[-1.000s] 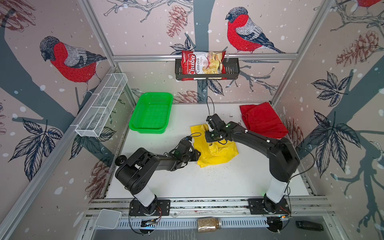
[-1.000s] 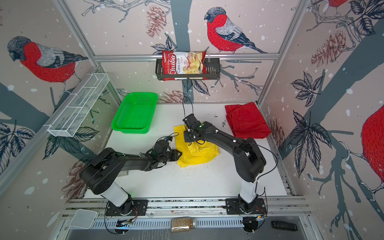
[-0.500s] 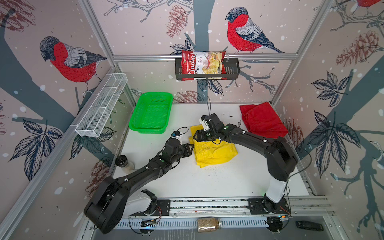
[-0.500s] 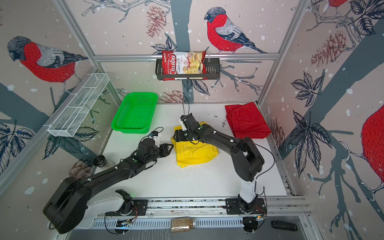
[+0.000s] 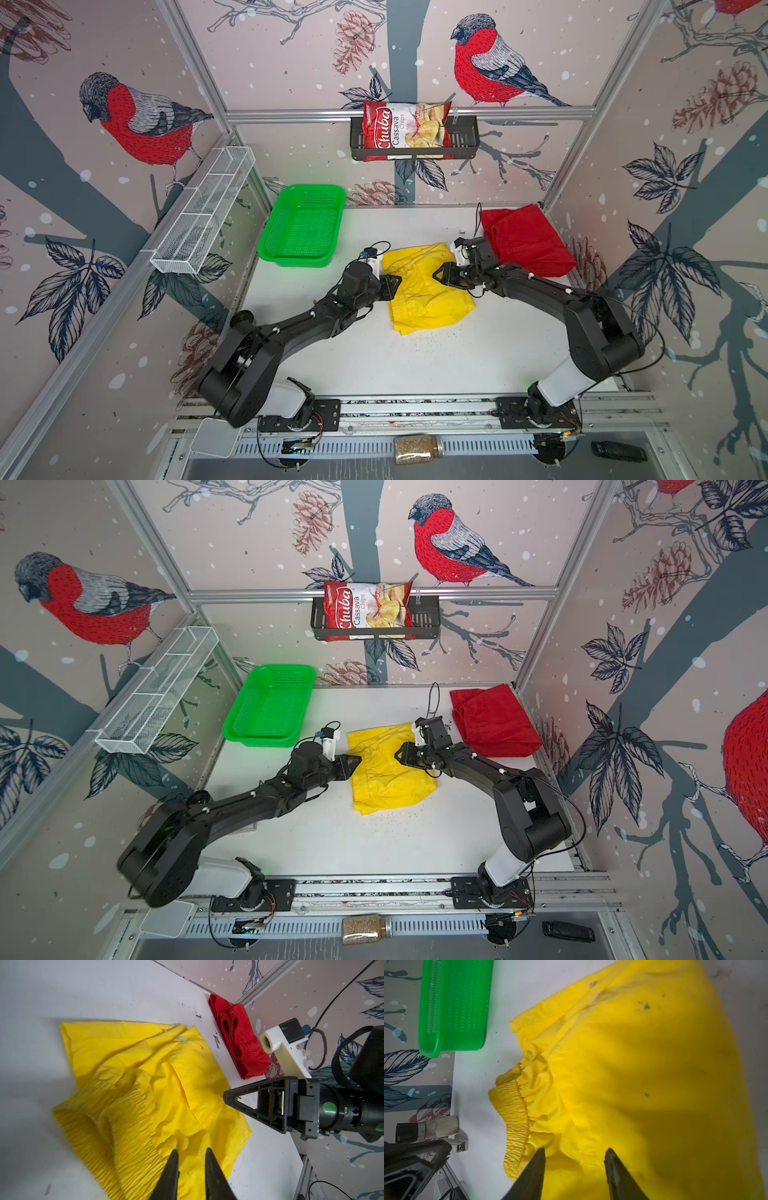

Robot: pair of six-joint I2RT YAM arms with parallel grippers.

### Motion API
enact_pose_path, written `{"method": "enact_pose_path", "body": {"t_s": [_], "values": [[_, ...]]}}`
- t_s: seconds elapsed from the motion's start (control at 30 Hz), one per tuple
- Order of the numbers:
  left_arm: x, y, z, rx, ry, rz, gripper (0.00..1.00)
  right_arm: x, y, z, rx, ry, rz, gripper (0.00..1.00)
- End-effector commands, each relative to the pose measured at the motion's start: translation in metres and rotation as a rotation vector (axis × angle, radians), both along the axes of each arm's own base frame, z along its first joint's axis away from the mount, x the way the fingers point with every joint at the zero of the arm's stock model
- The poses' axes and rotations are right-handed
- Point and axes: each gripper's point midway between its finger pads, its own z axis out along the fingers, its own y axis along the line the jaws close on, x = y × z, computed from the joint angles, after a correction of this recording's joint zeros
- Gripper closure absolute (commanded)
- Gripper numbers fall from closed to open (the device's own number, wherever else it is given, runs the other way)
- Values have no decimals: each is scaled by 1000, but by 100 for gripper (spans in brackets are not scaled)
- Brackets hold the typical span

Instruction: Fold and stack the shorts

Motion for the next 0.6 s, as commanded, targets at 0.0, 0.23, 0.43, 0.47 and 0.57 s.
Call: {"method": "enact_pose_path", "body": {"t_s": [0.0, 0.23, 0.43, 0.47, 0.57], "values": [[10, -13, -9, -6, -6, -31, 78, 0, 0, -7, 52, 3, -3, 54], [24, 10, -102, 120, 219, 37, 81, -32, -15, -46, 29, 72, -21, 54], [20, 40, -124, 133, 274, 95, 81, -69, -42, -78, -40, 130, -61, 51], [21, 40, -120, 125, 266, 90, 81, -70, -43, -75, -40, 123, -63, 48], [22, 31, -100, 92, 218, 27, 77, -63, -36, -47, 3, 68, -58, 45]]}}
